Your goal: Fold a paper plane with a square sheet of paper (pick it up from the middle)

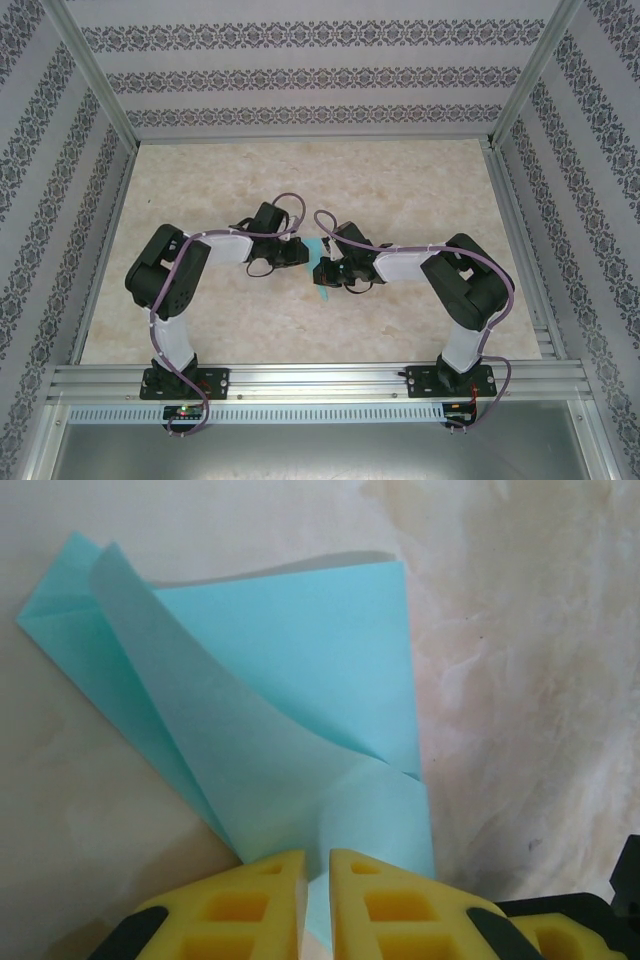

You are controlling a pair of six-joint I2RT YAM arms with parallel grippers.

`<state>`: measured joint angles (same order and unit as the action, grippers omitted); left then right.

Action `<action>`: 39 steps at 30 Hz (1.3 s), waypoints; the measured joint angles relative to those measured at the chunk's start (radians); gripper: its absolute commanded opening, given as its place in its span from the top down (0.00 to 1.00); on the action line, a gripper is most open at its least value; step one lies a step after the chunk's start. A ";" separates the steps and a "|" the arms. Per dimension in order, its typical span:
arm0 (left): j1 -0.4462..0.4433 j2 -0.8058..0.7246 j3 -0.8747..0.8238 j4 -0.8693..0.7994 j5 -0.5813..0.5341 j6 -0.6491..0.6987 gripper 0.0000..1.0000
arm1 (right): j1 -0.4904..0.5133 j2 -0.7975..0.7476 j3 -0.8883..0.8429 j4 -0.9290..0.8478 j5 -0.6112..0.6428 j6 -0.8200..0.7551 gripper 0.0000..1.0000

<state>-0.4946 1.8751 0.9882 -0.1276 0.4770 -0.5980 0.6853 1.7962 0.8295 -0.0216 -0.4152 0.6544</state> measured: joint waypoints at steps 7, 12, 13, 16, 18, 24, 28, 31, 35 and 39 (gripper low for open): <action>0.002 0.034 0.074 -0.082 -0.016 0.039 0.84 | 0.000 -0.001 -0.012 0.014 0.008 -0.026 0.95; 0.011 0.050 0.103 -0.114 -0.012 0.057 0.85 | 0.000 -0.004 -0.022 0.032 0.015 -0.028 0.95; 0.016 0.053 0.109 -0.117 -0.013 0.061 0.85 | 0.000 -0.005 -0.023 0.034 0.014 -0.028 0.96; 0.042 0.064 0.126 -0.119 -0.017 0.072 0.85 | 0.000 -0.005 -0.027 0.042 0.014 -0.028 0.96; 0.064 0.070 0.135 -0.118 -0.024 0.079 0.85 | 0.000 -0.006 -0.028 0.042 0.014 -0.028 0.96; 0.106 0.090 0.157 -0.126 -0.016 0.094 0.85 | 0.000 -0.007 -0.033 0.051 0.014 -0.028 0.96; 0.109 0.104 0.188 -0.164 -0.007 0.101 0.85 | 0.000 -0.010 -0.039 0.060 0.015 -0.027 0.95; 0.109 0.117 0.222 -0.207 -0.012 0.109 0.85 | 0.000 -0.014 -0.041 0.067 0.016 -0.027 0.94; 0.128 0.143 0.289 -0.230 -0.076 0.137 0.84 | 0.000 -0.021 -0.042 0.059 0.022 -0.025 0.94; 0.163 0.160 0.349 -0.234 -0.130 0.154 0.83 | 0.000 -0.025 -0.042 0.050 0.022 -0.023 0.93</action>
<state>-0.3313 2.0350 1.3376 -0.3618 0.3466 -0.4435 0.6853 1.7710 0.7872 0.0288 -0.3931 0.6312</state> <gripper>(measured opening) 0.164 0.068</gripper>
